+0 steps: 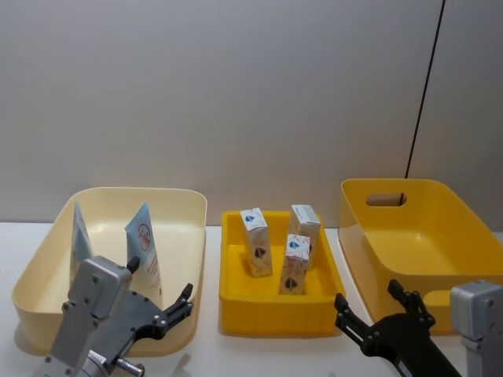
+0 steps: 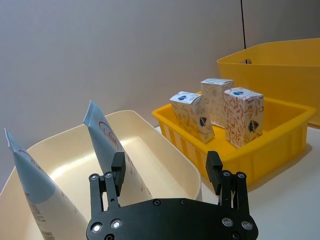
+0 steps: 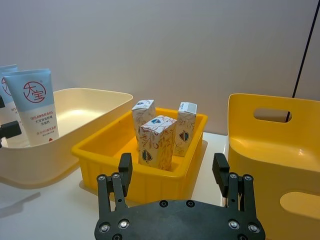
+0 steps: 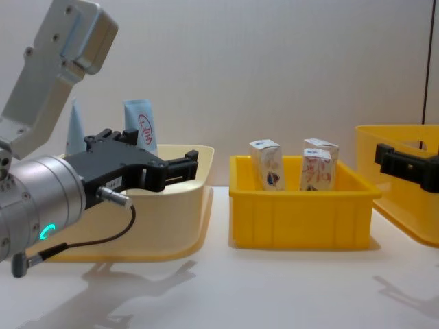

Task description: Bimanual collaborative sorting of washing and personal care products

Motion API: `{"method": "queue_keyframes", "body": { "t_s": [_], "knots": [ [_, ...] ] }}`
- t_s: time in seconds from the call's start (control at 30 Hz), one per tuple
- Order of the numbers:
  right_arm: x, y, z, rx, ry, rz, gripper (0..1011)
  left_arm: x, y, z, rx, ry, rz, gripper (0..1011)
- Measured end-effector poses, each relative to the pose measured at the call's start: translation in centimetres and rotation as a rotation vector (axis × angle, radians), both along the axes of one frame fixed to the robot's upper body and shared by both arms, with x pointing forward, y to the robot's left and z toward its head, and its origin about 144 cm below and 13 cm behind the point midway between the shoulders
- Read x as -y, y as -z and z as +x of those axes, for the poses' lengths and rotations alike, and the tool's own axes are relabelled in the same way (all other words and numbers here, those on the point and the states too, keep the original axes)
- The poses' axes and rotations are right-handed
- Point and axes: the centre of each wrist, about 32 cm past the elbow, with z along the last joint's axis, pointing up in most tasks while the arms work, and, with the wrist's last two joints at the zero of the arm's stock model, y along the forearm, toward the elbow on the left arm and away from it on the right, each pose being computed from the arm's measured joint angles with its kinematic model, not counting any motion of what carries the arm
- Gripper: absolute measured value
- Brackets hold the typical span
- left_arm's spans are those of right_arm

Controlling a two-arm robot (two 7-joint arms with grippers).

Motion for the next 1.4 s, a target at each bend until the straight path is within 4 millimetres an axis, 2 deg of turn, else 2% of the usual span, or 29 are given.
{"method": "queue_keyframes", "body": {
  "t_s": [1.4],
  "knots": [
    [0.0,0.0,0.0,0.0,0.0,0.0,1001,0.0,0.0,0.0,0.0,0.0,0.0,1003]
  ]
}}
